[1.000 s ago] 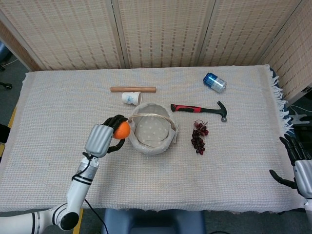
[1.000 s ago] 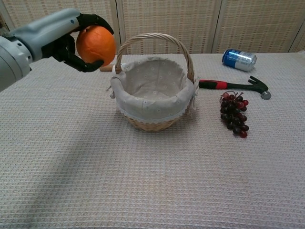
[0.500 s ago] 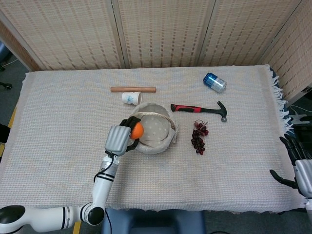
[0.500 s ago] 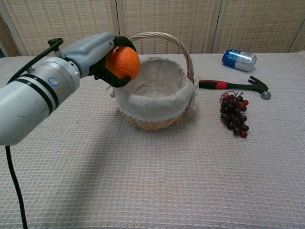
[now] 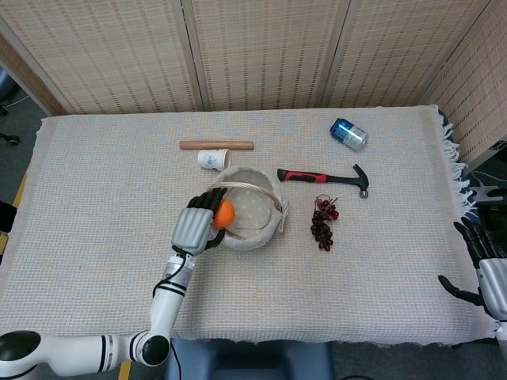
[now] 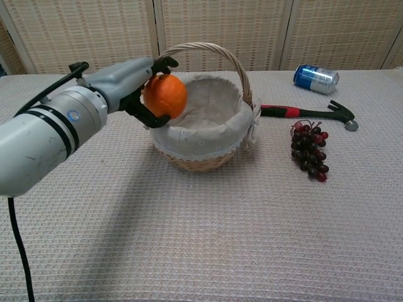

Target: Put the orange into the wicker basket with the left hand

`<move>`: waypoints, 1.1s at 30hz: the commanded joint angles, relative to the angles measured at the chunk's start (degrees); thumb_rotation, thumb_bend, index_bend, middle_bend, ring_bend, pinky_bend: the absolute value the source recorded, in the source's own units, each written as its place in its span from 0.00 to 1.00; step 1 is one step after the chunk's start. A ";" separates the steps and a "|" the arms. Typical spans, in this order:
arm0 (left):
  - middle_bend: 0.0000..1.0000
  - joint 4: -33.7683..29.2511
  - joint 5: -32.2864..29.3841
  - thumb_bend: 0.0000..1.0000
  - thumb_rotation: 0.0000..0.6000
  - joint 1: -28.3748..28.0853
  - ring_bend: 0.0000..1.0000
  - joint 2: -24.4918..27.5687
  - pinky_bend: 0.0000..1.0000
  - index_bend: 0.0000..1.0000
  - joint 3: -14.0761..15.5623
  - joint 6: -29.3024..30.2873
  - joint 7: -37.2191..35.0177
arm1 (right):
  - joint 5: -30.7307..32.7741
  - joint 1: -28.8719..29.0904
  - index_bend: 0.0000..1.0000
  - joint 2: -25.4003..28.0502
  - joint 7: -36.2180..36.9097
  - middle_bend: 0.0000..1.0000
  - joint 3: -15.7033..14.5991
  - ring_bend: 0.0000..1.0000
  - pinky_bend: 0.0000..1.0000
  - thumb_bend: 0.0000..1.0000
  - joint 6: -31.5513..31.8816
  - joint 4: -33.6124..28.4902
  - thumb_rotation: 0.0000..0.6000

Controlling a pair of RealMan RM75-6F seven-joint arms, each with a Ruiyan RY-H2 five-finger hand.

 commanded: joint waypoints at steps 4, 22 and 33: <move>0.00 -1.82 0.39 0.29 1.00 0.12 0.00 1.36 0.14 0.00 0.14 0.41 -1.12 | 0.10 0.17 0.00 -0.02 -0.47 0.00 -0.05 0.00 0.22 0.11 -0.36 -0.19 1.00; 0.00 -12.41 14.03 0.34 1.00 12.93 0.00 31.96 0.14 0.00 18.27 -2.52 -9.49 | 0.13 -0.03 0.00 -0.29 -0.89 0.00 -0.05 0.00 0.22 0.11 0.18 -0.42 1.00; 0.01 -1.79 24.48 0.37 1.00 21.51 0.06 35.01 0.14 0.00 24.02 2.87 -25.40 | 0.36 -0.08 0.00 -1.17 -2.12 0.00 0.28 0.00 0.22 0.11 0.68 -0.31 1.00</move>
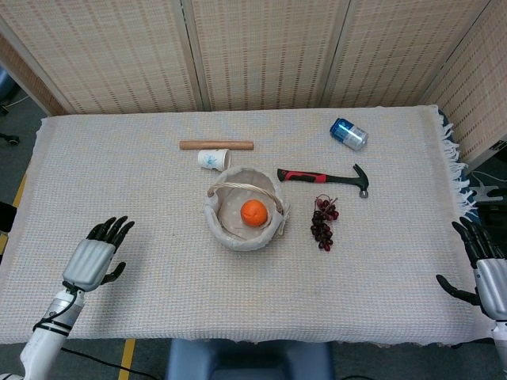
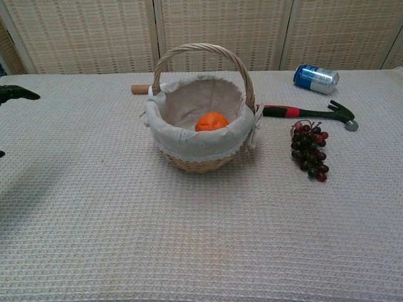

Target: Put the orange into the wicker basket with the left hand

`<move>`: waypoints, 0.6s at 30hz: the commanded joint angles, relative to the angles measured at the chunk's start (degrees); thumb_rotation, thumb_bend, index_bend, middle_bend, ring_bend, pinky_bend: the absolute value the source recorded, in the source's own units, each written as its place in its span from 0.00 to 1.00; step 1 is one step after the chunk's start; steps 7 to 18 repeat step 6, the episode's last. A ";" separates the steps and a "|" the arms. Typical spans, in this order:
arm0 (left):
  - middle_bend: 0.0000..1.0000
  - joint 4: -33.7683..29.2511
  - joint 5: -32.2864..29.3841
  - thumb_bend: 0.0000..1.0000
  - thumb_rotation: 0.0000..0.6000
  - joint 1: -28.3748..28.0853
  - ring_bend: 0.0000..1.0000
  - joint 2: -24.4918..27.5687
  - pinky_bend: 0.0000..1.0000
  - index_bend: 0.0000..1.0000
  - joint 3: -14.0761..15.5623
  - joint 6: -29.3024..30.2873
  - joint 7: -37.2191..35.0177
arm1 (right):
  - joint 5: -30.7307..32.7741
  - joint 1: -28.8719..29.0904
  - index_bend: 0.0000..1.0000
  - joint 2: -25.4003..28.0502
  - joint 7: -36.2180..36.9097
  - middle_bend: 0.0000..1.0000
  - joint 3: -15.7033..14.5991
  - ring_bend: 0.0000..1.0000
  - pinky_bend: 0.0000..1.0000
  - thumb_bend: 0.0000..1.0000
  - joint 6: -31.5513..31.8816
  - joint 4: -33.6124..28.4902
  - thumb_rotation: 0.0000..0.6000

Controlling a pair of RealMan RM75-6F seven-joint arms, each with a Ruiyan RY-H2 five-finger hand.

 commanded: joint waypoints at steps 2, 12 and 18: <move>0.01 4.48 1.59 0.37 1.00 3.01 0.06 0.08 0.14 0.00 1.28 1.46 -3.76 | 0.00 0.05 0.00 -0.09 -0.30 0.00 -0.02 0.00 0.22 0.11 -0.11 0.01 1.00; 0.02 4.91 0.92 0.37 1.00 3.60 0.06 -0.84 0.14 0.00 0.69 1.06 -2.72 | -0.09 -0.01 0.00 0.03 -0.33 0.00 -0.15 0.00 0.22 0.11 -0.14 0.00 1.00; 0.02 4.91 0.92 0.37 1.00 3.60 0.06 -0.84 0.14 0.00 0.69 1.06 -2.72 | -0.09 -0.01 0.00 0.03 -0.33 0.00 -0.15 0.00 0.22 0.11 -0.14 0.00 1.00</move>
